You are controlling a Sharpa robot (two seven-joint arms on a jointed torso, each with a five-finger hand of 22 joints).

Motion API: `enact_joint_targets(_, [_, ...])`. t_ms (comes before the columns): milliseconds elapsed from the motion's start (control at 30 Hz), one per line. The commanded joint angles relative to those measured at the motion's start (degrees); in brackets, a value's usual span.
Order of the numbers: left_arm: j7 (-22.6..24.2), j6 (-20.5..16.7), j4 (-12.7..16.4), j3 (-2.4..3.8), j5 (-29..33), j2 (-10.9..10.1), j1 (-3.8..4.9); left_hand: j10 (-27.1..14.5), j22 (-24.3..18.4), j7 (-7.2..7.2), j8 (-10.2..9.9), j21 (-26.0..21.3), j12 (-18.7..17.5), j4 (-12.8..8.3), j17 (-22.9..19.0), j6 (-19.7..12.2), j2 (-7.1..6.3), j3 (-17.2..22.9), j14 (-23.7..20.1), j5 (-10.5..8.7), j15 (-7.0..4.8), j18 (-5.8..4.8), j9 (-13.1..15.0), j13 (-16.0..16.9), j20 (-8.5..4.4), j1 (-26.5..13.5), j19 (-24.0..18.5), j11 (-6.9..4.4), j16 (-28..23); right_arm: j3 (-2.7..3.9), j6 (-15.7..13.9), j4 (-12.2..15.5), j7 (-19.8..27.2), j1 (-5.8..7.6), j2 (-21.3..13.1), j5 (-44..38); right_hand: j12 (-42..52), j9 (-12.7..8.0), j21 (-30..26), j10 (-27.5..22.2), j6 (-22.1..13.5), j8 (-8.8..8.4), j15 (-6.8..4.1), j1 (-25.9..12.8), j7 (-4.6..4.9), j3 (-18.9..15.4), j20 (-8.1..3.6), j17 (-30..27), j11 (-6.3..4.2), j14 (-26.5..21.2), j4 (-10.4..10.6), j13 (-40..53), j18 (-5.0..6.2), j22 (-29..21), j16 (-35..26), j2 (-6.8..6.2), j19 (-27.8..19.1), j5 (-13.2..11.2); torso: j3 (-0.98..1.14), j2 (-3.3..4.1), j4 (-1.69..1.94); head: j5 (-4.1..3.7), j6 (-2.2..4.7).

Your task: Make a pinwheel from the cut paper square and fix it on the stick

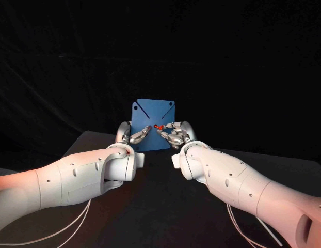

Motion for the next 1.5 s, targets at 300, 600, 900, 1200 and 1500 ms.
enact_joint_targets(300, [0.49,0.99,0.62,0.06,-3.37,0.27,0.11,-0.72,-0.06,0.06,0.11,-0.38,-0.36,-0.28,-0.03,-0.75,0.22,0.38,-0.71,-0.25,0.0,0.53,0.11,-0.09,0.15,-0.76,-0.52,0.26,-0.55,-0.01,1.07,-0.28,0.17,0.03,0.3,-0.58,0.2,0.51,0.41,5.97,0.76,0.14,0.04,-0.21,-0.47,0.42,0.1,15.08,-0.13,5.96,-0.09,15.09,-0.87,0.09,0.23,0.82,0.32,0.08,0.0,-0.02,-0.01,-0.16,-0.06])
enact_joint_targets(600, [0.4,1.36,0.89,0.05,-5.48,0.3,0.12,-1.07,-0.09,0.18,0.05,-0.44,-0.36,-0.61,-0.07,-1.04,0.19,0.58,-1.09,-0.25,0.19,0.48,0.17,-0.09,0.27,-0.97,-0.91,0.42,-0.82,-0.01,1.21,0.52,0.7,0.03,0.16,-0.3,0.2,0.54,0.41,5.97,0.77,0.14,0.05,-0.34,-0.47,0.49,0.11,15.08,-0.13,5.96,-0.12,15.09,-0.87,0.11,0.23,0.85,0.32,0.06,0.02,0.01,-0.02,-0.28,-0.11])
enact_joint_targets(900, [0.13,1.24,1.0,0.05,-6.46,0.1,0.15,-1.74,-0.11,0.35,-0.18,-0.47,-0.38,-1.19,-0.11,-1.62,0.06,0.92,-1.64,-0.25,0.57,0.38,0.18,-0.1,0.5,-1.22,-1.57,0.96,-1.19,-0.01,1.29,1.16,1.13,0.02,-0.32,0.1,0.2,0.55,0.4,5.97,0.78,0.15,0.05,-0.45,-0.48,0.54,0.11,15.08,-0.13,5.96,-0.14,15.09,-0.87,0.11,0.23,0.87,0.31,0.04,0.05,0.01,-0.04,-0.36,-0.19])
enact_joint_targets(1200, [0.3,1.19,1.03,0.04,-7.11,-0.01,0.16,-2.81,-0.13,0.43,-0.29,-0.48,-0.41,-1.92,-0.17,-1.84,-0.28,1.25,-2.42,-0.25,1.0,0.26,0.24,-0.12,0.77,-1.45,-2.36,1.58,-1.66,0.0,1.6,0.79,1.25,0.02,-0.57,0.5,0.2,0.57,0.41,5.97,0.8,0.16,0.06,-0.53,-0.48,0.59,0.12,15.08,-0.13,5.96,-0.17,15.09,-0.88,0.13,0.23,0.89,0.32,0.02,0.05,-0.02,-0.08,-0.55,-0.2])
enact_joint_targets(1500, [2.13,3.3,1.14,0.03,-7.26,0.1,0.15,-7.31,-0.25,1.82,-2.75,-0.63,-0.34,-3.12,-0.56,-5.49,-3.14,0.63,-5.66,-0.27,2.43,-0.27,-0.79,-0.1,1.69,-3.44,-5.69,3.24,-3.1,0.0,2.3,0.3,1.33,0.02,-0.6,0.93,0.2,0.62,0.37,5.97,0.85,0.19,0.06,-0.62,-0.52,0.73,0.13,15.08,-0.16,5.96,-0.31,15.09,-0.87,0.11,0.23,0.93,0.28,-0.02,0.03,-0.01,-0.05,-0.77,-0.25])
